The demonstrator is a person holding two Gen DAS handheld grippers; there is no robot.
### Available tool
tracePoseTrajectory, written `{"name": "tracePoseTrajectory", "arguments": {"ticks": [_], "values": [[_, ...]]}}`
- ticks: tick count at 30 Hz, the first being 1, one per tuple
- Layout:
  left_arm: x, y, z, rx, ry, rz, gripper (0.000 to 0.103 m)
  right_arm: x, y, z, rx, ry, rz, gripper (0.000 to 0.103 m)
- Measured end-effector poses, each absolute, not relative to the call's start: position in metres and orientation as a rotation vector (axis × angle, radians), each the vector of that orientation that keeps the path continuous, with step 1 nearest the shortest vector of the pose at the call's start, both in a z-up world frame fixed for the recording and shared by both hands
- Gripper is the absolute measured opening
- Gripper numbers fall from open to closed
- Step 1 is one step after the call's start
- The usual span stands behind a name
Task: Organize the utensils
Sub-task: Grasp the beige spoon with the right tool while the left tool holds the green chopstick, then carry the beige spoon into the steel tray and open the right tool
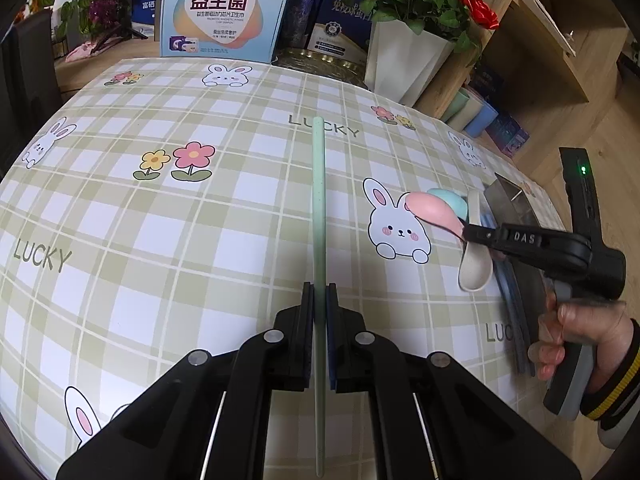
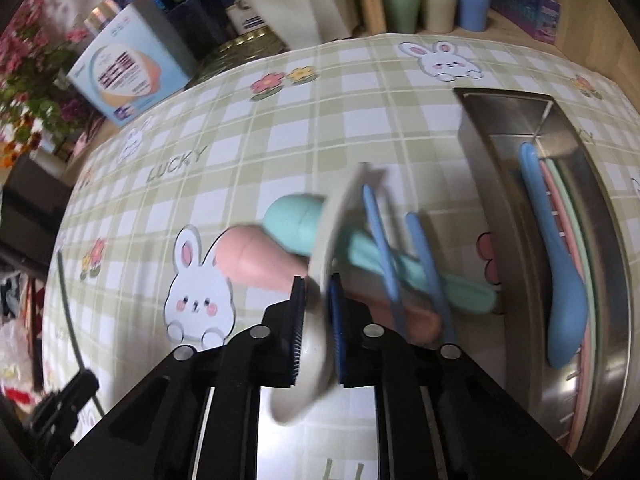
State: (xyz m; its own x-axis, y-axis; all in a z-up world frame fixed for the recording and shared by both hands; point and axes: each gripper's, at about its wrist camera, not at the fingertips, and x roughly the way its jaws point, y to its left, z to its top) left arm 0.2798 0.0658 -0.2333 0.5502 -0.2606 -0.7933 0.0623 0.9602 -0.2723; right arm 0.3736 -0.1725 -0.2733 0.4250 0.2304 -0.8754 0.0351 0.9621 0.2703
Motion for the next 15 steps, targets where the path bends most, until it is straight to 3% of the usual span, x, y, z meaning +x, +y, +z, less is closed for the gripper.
{"name": "tracePoseTrajectory", "arguments": {"ticks": [15], "values": [[0.265,0.056,-0.237,-0.199,0.997,-0.205,0.005,0.312,-0.155,-0.273,0.249,1.096,0.285,0.007]]}}
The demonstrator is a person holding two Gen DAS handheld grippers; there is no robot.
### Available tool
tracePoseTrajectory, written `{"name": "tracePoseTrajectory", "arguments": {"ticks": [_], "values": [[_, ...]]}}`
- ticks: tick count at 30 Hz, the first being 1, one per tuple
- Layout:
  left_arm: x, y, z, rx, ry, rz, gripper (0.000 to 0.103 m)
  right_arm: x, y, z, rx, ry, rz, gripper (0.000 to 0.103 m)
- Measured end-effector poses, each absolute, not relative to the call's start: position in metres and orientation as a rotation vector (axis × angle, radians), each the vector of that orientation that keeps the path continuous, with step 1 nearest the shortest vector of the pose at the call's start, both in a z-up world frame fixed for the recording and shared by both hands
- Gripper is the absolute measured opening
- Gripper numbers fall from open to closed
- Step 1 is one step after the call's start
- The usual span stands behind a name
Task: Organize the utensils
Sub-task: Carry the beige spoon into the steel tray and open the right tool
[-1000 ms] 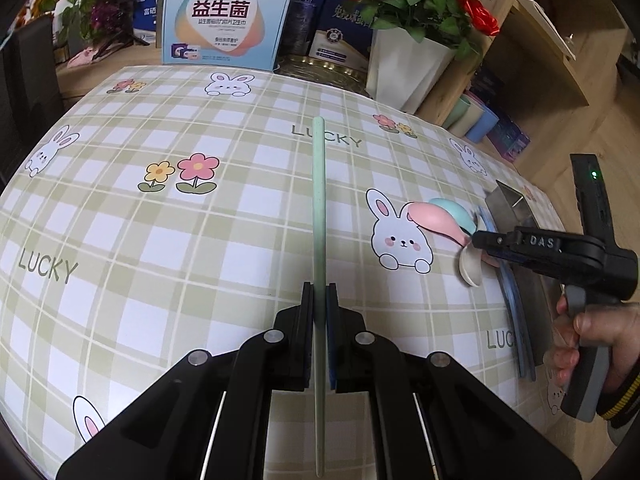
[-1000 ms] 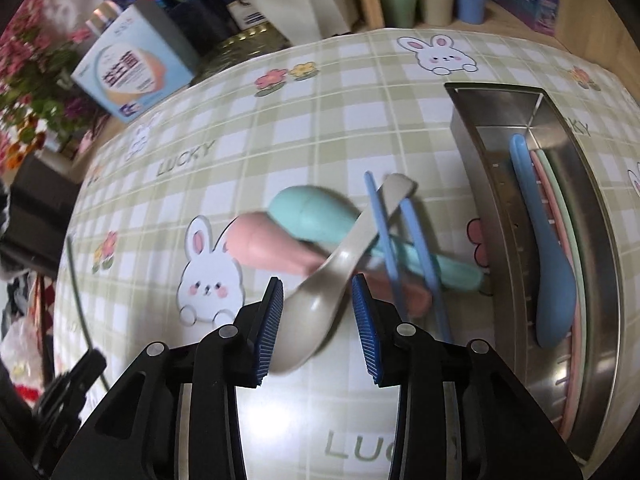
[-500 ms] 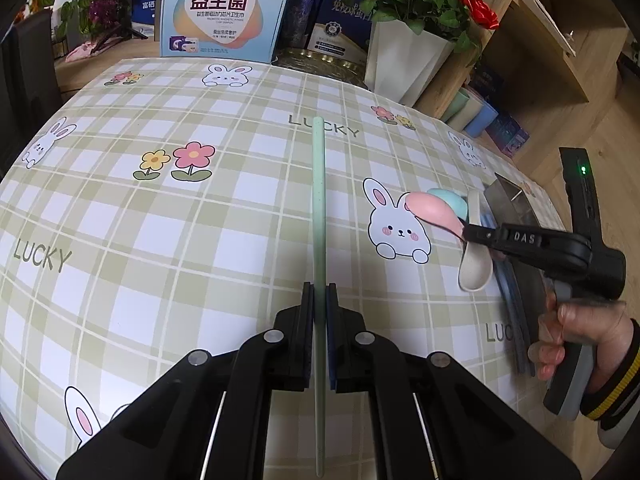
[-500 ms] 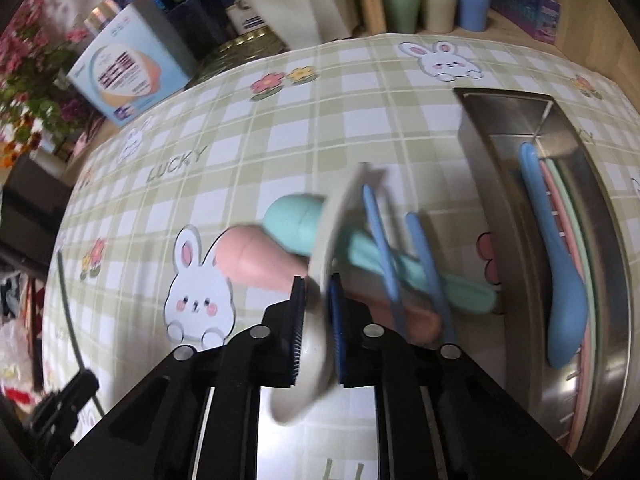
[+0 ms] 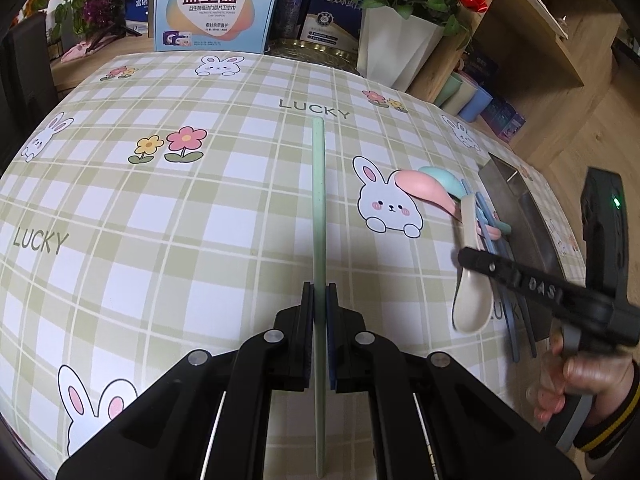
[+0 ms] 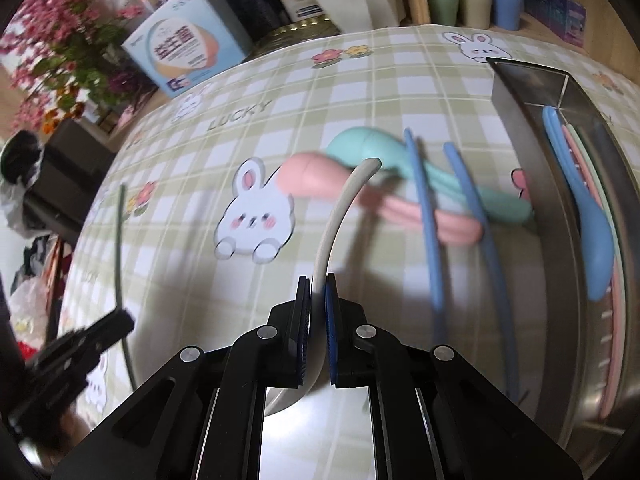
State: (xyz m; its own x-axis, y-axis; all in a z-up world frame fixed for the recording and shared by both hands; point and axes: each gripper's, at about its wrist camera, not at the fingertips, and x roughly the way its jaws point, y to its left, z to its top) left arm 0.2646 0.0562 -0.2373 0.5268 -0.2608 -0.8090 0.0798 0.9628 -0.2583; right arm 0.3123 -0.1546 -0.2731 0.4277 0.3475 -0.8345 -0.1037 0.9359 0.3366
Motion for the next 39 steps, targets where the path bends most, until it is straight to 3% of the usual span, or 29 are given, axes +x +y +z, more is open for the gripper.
{"name": "tracePoseTrajectory", "arguments": {"ticks": [15,23,39], "values": [[0.259,0.04,-0.221,-0.178,0.985,-0.215,0.005,0.286,-0.191,-0.226,0.19,0.975,0.372,0.007],[0.259,0.029,-0.213,-0.183,0.982,-0.222,0.005,0.318,-0.248,-0.193,-0.05,0.959,0.296,0.007],[0.259,0.038,-0.21,-0.211,0.97,-0.219,0.005,0.38,-0.267,-0.235,-0.404,1.18,0.054,0.007]]}}
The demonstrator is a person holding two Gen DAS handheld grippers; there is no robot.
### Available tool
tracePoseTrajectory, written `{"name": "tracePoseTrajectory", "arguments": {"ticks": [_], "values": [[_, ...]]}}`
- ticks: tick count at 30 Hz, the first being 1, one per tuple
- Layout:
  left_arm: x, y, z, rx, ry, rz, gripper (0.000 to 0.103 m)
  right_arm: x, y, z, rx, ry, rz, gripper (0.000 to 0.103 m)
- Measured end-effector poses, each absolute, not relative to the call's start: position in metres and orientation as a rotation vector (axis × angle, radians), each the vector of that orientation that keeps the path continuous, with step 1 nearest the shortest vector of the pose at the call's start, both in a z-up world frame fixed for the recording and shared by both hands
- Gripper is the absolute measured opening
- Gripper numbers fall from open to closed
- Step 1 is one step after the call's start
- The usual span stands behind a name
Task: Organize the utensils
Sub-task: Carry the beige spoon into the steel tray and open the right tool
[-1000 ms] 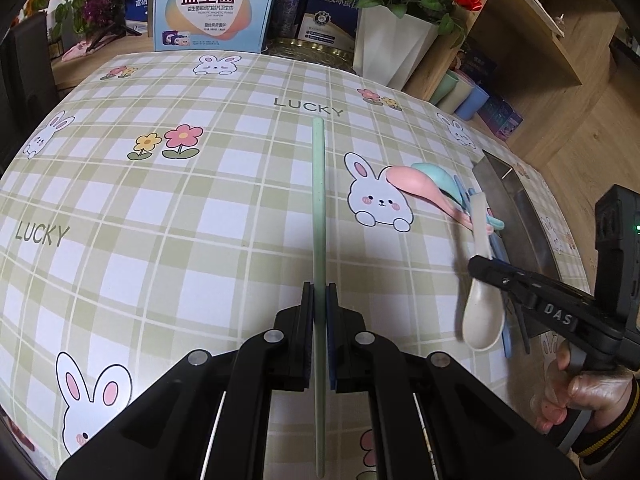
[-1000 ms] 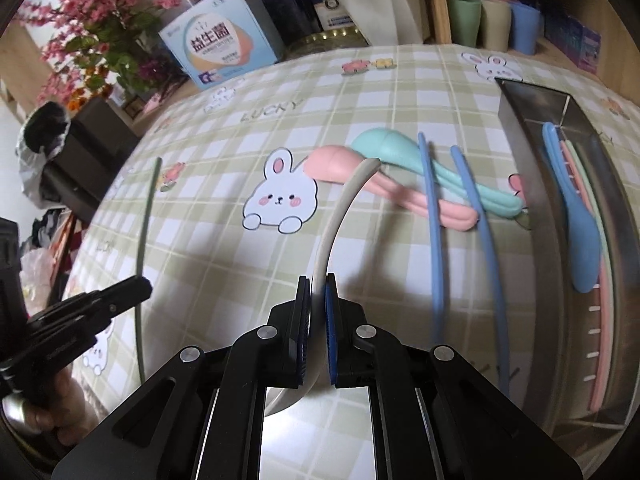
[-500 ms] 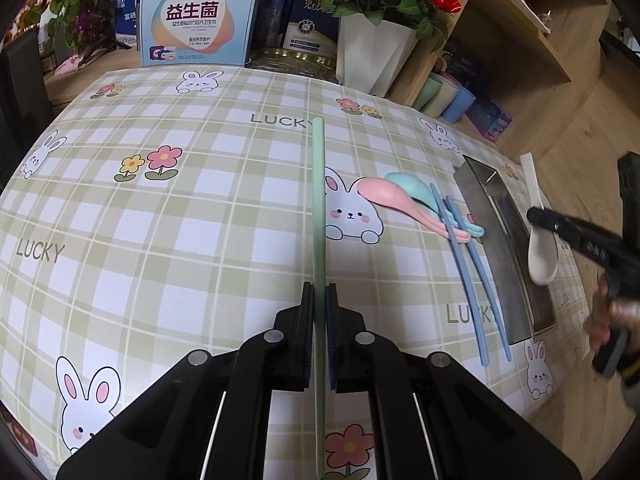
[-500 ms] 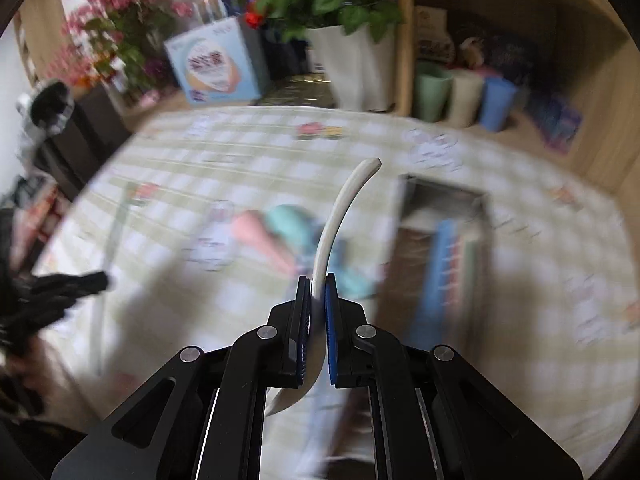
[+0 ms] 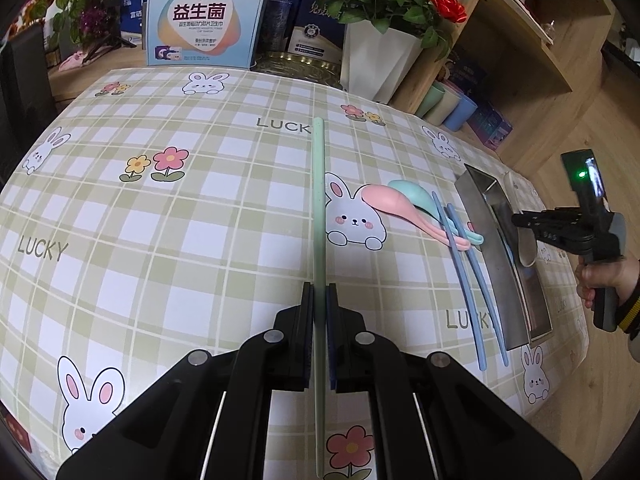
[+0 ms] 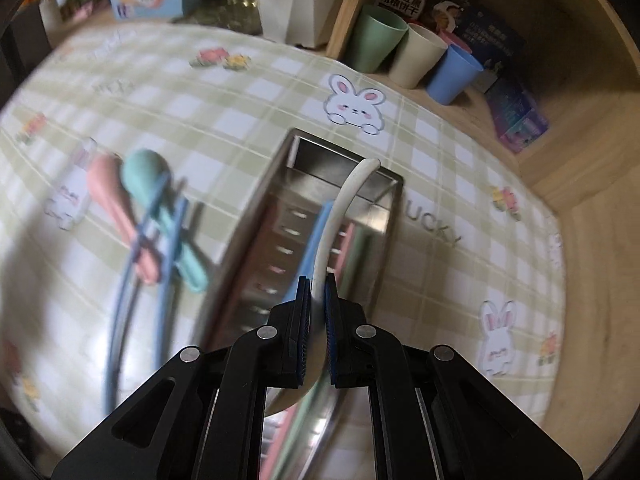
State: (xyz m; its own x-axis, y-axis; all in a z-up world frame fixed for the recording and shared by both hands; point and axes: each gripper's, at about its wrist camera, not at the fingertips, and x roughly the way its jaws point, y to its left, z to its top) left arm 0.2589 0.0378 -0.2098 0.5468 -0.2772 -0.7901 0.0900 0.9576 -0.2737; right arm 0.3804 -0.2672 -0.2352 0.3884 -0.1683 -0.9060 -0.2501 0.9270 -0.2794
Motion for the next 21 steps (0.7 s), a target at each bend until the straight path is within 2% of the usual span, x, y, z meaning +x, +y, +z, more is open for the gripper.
{"name": "tracePoseTrajectory", "arguments": {"ticks": [4,11,21], "values": [[0.259,0.04,-0.211,-0.218,0.972,-0.218,0.005,0.386,-0.263,-0.248,-0.471,1.212,0.003,0.007],[0.26,0.046,-0.215,-0.233,0.978,-0.203,0.006,0.392,-0.265,-0.262,-0.426,1.25,-0.032,0.007],[0.261,0.045,-0.217,-0.23,0.986,-0.207,0.005,0.398,-0.276,-0.258,-0.159,1.274,-0.019,0.009]]}}
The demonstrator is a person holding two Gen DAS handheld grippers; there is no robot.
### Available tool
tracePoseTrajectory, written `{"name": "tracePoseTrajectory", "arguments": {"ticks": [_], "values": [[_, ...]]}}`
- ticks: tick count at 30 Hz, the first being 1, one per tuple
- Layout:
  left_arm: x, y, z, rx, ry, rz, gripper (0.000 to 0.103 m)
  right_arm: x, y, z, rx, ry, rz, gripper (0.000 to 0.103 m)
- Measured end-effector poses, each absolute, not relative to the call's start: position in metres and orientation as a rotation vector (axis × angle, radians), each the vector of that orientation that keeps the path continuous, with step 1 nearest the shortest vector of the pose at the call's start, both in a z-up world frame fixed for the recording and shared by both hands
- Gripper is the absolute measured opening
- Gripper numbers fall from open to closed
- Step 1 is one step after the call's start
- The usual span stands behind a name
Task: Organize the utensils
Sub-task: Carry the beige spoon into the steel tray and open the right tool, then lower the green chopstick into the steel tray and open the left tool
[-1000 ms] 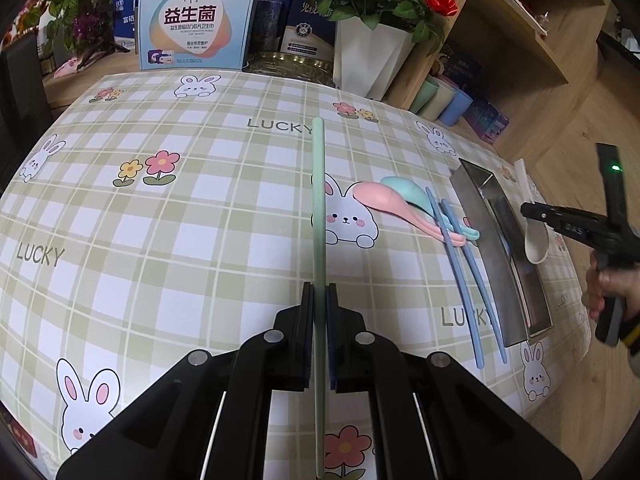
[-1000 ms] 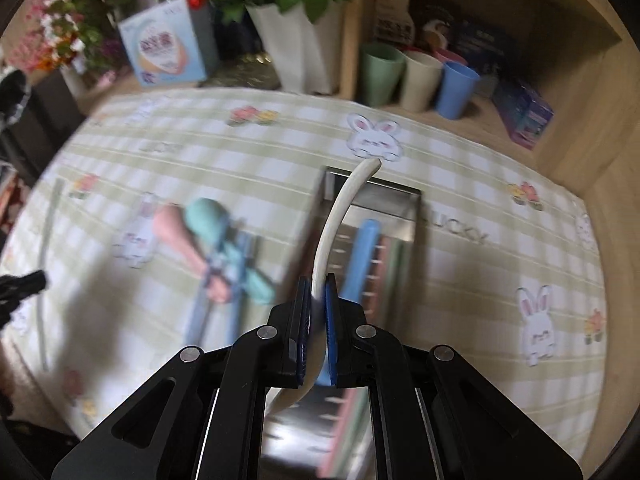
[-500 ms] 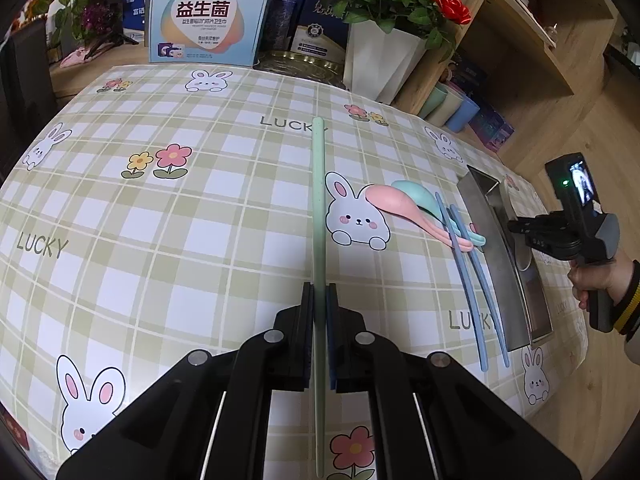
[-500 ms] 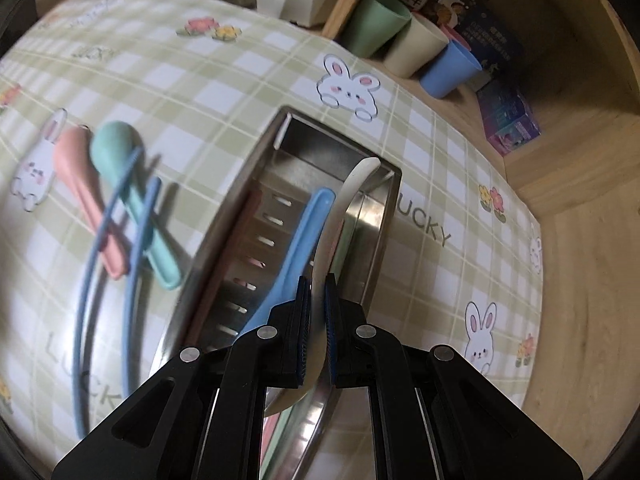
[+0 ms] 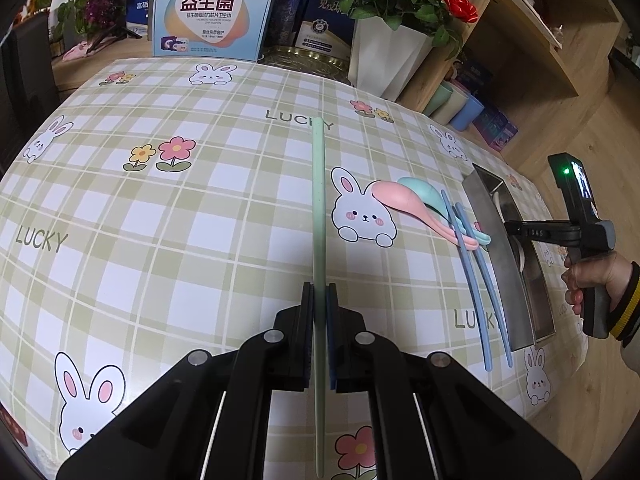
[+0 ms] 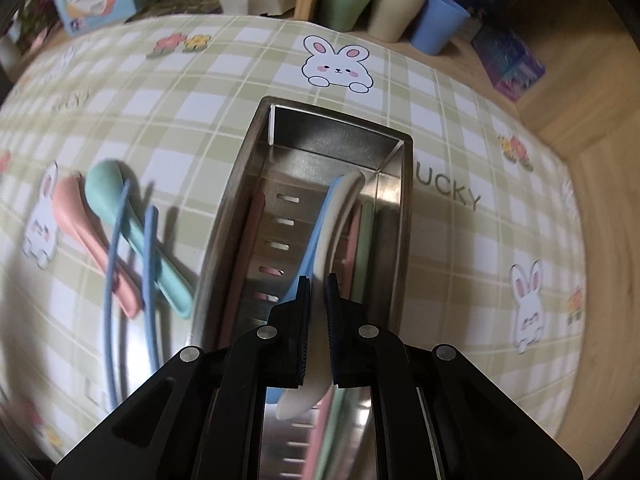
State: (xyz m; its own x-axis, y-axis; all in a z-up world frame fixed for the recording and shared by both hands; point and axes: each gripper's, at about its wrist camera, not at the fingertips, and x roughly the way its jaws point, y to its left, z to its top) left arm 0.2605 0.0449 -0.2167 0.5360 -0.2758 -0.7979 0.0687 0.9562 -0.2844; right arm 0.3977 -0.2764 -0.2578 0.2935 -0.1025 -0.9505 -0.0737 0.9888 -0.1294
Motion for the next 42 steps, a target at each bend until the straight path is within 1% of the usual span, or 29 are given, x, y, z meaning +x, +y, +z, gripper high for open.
{"name": "tracePoseTrajectory", "arguments": {"ticks": [9,16,21,22,23,24,25,27,29,30,32,34,42], "values": [[0.26,0.042,-0.215,-0.221,0.983,-0.215,0.006,0.395,-0.291,-0.239,0.103,1.214,0.029,0.009],[0.261,0.028,-0.207,-0.228,0.997,-0.267,0.005,0.366,-0.29,-0.216,0.078,1.112,0.072,0.009],[0.264,0.01,-0.2,-0.221,1.007,-0.306,0.005,0.345,-0.295,-0.211,0.075,1.073,0.099,0.01],[0.265,0.006,-0.199,-0.221,1.011,-0.313,0.005,0.34,-0.297,-0.21,0.08,1.064,0.108,0.014],[0.267,0.002,-0.197,-0.223,1.015,-0.319,0.006,0.336,-0.299,-0.21,0.086,1.056,0.113,0.024],[0.268,-0.002,-0.195,-0.224,1.02,-0.325,0.006,0.332,-0.302,-0.209,0.09,1.048,0.114,0.032],[0.27,-0.007,-0.194,-0.226,1.026,-0.33,0.005,0.327,-0.305,-0.207,0.099,1.03,0.114,0.05],[0.273,-0.015,-0.192,-0.228,1.036,-0.339,0.005,0.321,-0.31,-0.205,0.114,1.001,0.124,0.052],[0.278,-0.026,-0.189,-0.225,1.047,-0.348,0.005,0.316,-0.318,-0.204,0.14,0.994,0.127,0.062],[0.28,-0.032,-0.187,-0.224,1.052,-0.352,0.005,0.314,-0.323,-0.203,0.165,0.986,0.133,0.064],[0.285,-0.045,-0.184,-0.227,1.064,-0.366,0.005,0.309,-0.333,-0.203,0.208,0.979,0.143,0.073],[0.291,-0.061,-0.181,-0.224,1.071,-0.381,0.005,0.306,-0.34,-0.203,0.221,0.972,0.149,0.087],[0.316,-0.137,-0.18,-0.22,1.116,-0.45,0.006,0.295,-0.376,-0.204,0.274,0.949,0.134,0.087]]}}
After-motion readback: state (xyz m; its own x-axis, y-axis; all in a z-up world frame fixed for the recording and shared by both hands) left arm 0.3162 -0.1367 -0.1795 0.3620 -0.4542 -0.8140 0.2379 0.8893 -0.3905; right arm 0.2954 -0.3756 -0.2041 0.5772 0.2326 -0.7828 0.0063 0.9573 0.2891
